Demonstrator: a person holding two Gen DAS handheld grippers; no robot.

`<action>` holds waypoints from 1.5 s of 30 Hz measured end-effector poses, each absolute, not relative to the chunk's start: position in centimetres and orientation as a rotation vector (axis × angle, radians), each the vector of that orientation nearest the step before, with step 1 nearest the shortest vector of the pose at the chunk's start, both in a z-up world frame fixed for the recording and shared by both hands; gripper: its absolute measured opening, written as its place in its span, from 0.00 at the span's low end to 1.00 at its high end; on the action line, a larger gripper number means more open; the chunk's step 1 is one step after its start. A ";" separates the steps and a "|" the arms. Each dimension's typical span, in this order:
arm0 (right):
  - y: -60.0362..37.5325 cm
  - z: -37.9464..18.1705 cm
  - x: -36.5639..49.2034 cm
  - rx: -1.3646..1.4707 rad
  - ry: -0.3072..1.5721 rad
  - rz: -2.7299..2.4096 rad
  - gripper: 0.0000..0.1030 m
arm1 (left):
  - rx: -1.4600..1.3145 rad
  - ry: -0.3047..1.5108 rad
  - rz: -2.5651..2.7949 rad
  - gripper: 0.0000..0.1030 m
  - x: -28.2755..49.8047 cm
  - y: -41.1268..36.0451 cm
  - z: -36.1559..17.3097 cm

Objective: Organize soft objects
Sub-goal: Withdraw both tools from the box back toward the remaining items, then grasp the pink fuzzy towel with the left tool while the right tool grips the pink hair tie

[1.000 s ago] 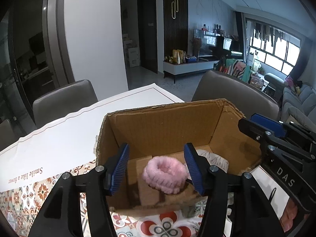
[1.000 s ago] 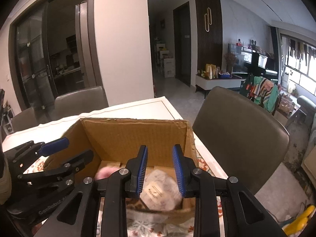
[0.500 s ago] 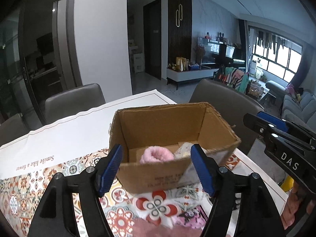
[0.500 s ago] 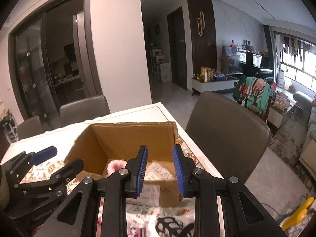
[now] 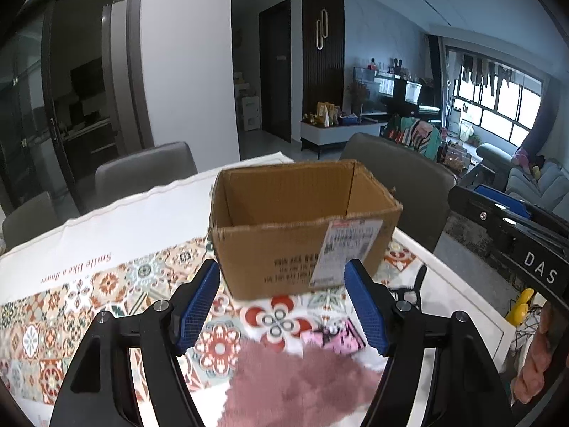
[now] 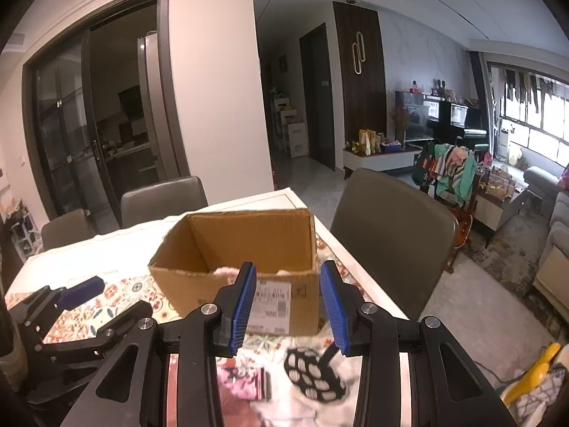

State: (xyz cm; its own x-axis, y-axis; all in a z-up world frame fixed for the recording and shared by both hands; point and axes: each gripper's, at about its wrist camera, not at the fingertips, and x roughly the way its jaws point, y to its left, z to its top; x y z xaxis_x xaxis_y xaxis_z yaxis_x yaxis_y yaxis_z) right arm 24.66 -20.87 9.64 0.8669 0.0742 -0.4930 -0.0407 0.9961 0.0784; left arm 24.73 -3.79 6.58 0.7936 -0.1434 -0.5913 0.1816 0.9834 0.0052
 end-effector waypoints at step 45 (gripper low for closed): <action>-19.7 -1.9 14.6 0.120 0.740 0.073 0.38 | 0.066 0.759 -0.193 0.70 15.4 -2.1 -3.9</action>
